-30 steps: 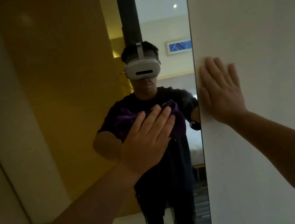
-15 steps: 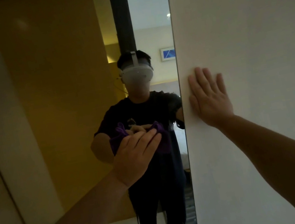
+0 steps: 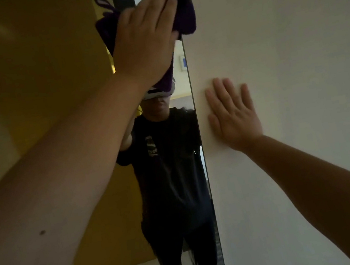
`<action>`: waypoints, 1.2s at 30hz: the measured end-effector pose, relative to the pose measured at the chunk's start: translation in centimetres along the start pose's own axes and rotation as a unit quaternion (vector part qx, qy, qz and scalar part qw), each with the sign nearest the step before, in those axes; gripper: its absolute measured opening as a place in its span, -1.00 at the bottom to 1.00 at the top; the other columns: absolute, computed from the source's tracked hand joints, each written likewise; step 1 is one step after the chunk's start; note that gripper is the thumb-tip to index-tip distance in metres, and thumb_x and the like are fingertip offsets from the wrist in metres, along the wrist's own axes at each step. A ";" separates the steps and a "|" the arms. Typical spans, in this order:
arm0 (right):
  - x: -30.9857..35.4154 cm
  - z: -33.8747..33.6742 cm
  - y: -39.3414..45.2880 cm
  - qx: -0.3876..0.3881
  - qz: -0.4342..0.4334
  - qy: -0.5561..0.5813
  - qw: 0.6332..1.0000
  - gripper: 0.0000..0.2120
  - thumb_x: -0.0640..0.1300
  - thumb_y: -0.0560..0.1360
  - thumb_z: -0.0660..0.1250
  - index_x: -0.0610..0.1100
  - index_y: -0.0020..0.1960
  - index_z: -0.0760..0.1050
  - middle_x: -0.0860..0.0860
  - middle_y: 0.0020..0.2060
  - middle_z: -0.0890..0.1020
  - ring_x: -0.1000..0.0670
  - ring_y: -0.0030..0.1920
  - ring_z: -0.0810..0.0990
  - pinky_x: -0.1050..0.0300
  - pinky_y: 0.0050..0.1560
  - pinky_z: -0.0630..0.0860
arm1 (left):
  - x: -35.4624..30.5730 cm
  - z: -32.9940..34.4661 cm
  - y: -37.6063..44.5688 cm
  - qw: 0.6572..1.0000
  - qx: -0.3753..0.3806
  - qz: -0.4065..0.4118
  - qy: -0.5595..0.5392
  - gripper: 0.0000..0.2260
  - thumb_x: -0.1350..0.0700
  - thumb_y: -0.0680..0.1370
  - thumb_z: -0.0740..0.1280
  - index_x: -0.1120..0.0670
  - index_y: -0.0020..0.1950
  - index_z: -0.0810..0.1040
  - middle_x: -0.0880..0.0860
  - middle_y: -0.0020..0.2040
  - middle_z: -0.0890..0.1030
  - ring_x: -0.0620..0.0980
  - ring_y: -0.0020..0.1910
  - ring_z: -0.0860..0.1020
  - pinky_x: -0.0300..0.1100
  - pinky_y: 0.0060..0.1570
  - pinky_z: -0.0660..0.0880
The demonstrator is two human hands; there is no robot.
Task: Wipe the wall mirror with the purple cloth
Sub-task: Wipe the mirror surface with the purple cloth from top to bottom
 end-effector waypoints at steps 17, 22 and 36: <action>0.3 -1.1 0.1 -0.022 -0.009 0.028 0.999 -0.45 0.07 0.69 -0.07 -0.12 0.61 -0.05 -0.16 0.60 0.02 -0.15 0.59 -0.10 -0.15 0.54 -0.24 | -13.0 3.7 -26.1 0.982 0.072 0.173 0.015 -0.47 -0.06 0.69 0.14 0.17 0.59 0.17 0.16 0.57 0.23 0.18 0.54 0.23 0.11 0.49 0.18; 0.4 -1.9 0.1 0.036 0.003 0.030 0.999 -0.46 0.04 0.71 -0.03 -0.11 0.61 -0.05 -0.14 0.60 -0.03 -0.14 0.59 -0.13 -0.17 0.55 -0.20 | -14.2 4.0 -31.2 0.968 0.107 0.226 0.007 -0.47 0.02 0.67 0.17 0.15 0.60 0.17 0.15 0.59 0.20 0.17 0.56 0.19 0.12 0.51 0.16; 7.0 -9.6 -4.5 0.128 0.077 0.266 0.952 -0.65 -0.02 0.65 0.20 -0.10 0.39 0.48 -0.06 0.38 0.50 -0.07 0.36 0.47 0.15 0.28 0.34 | -5.9 -1.4 -33.8 0.807 0.363 -0.226 -0.407 -0.54 0.15 0.65 0.31 0.08 0.53 0.32 0.01 0.47 0.39 -0.01 0.44 0.36 -0.05 0.41 0.35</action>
Point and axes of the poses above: each hand's wrist, its own y-axis towards the middle knuckle, its own z-axis out of the palm, x = y × z, the point moved 9 cm from there along y, towards the middle knuckle
